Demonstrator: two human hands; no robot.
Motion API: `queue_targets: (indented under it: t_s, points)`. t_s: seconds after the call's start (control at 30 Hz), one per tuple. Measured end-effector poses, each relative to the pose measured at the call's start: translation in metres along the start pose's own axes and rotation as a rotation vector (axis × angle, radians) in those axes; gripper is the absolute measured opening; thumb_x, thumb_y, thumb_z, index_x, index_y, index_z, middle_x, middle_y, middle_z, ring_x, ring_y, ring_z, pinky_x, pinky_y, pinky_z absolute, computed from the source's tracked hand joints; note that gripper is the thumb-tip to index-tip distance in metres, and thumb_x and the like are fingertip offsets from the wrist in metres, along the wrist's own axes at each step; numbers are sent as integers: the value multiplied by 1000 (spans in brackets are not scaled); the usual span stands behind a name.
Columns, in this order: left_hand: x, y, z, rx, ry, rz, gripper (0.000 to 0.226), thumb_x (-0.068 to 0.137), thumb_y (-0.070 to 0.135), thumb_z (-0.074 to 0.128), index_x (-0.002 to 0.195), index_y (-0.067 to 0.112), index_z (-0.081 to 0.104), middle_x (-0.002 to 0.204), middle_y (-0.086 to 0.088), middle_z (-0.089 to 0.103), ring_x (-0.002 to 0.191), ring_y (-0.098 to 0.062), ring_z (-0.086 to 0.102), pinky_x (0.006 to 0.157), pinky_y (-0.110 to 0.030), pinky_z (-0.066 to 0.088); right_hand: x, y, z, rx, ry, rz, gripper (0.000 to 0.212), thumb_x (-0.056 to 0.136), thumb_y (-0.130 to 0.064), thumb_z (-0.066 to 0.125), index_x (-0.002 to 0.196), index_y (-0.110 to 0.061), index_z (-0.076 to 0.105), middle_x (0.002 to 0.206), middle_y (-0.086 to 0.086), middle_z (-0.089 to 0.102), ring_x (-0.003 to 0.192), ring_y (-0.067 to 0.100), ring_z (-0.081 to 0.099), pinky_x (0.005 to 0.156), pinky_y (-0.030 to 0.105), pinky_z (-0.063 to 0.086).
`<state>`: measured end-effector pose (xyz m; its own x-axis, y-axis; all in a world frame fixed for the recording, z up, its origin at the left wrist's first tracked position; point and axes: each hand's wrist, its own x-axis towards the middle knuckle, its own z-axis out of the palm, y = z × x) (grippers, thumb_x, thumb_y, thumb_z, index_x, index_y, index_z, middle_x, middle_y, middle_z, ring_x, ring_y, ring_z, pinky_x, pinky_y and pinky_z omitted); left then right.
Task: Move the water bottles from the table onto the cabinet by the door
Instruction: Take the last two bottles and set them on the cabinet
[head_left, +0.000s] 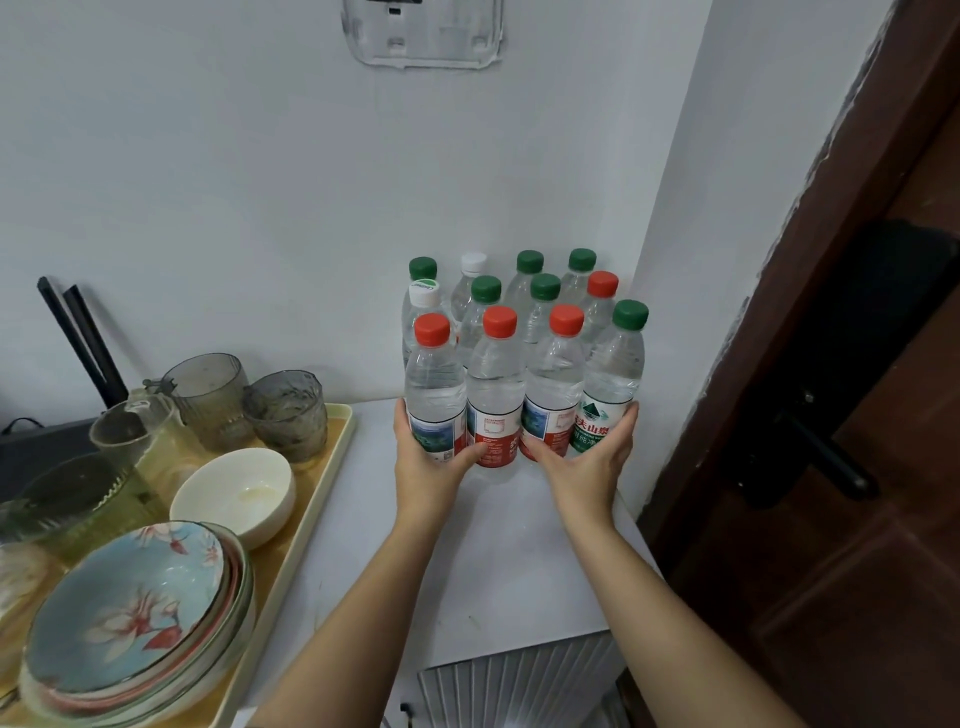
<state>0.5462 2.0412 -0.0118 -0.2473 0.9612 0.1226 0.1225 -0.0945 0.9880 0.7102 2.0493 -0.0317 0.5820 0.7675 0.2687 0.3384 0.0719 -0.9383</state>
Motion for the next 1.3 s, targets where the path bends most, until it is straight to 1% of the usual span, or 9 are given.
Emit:
queue_targets:
  t_s: [0.2,0.37,0.47,0.57,0.67,0.73,0.9,1.17,1.3]
  points:
    - [1,-1,1,25,6,-22,110,63,17,90,148,29,22,138,6,52,122,-13,55,103,-37,47,1,-2,-4,-22,-36,-18,138,51,-32,97,154,-16,7,152,15,29,142,27,29,113,48,35]
    - [1,13,-7,24,17,-44,126,63,31,90,154,28,3,153,3,35,135,-13,42,110,-36,38,3,-12,-27,-32,-114,-5,139,55,-28,96,156,-21,2,159,13,15,149,24,14,120,49,22]
    - [1,49,-13,96,108,91,111,76,40,78,155,24,1,161,0,16,146,-14,22,115,-32,25,15,-37,-47,-27,-149,-82,131,63,-24,92,157,-26,0,163,8,4,152,21,3,122,45,15]
    - [13,97,-18,273,143,307,97,83,56,62,155,22,7,163,0,6,149,-15,5,120,-36,12,31,-76,-63,-118,-178,-258,112,76,-38,81,156,-30,3,165,4,-3,152,22,-3,122,48,11]
    - [36,143,-16,543,40,454,81,89,60,49,153,21,19,163,-4,7,150,-22,0,121,-45,9,55,-109,-70,-329,-282,-401,86,89,-53,60,156,-33,11,166,-1,-2,152,22,-4,121,48,6]
    - [53,165,-8,762,-39,500,73,93,58,43,152,20,24,163,-8,8,150,-27,-2,120,-51,6,69,-124,-70,-403,-364,-377,78,92,-56,52,156,-30,15,166,2,0,152,23,0,122,47,11]
    - [84,174,11,1172,-280,413,76,92,69,27,154,25,18,163,-9,5,149,-33,-3,117,-58,5,77,-134,-65,-570,-439,-386,74,94,-58,49,155,-25,24,163,2,10,149,26,16,117,43,24]
    - [91,169,13,1304,-381,348,72,91,71,12,152,34,19,160,-5,21,149,-32,10,116,-59,5,79,-133,-66,-631,-462,-381,72,93,-61,48,153,-27,28,161,1,14,146,26,21,113,43,30]
    - [90,169,12,1305,-397,342,72,91,71,11,153,34,18,160,-3,23,149,-31,12,116,-58,5,83,-140,-69,-697,-495,-344,75,91,-66,43,154,-29,24,162,5,15,149,29,12,118,49,21]
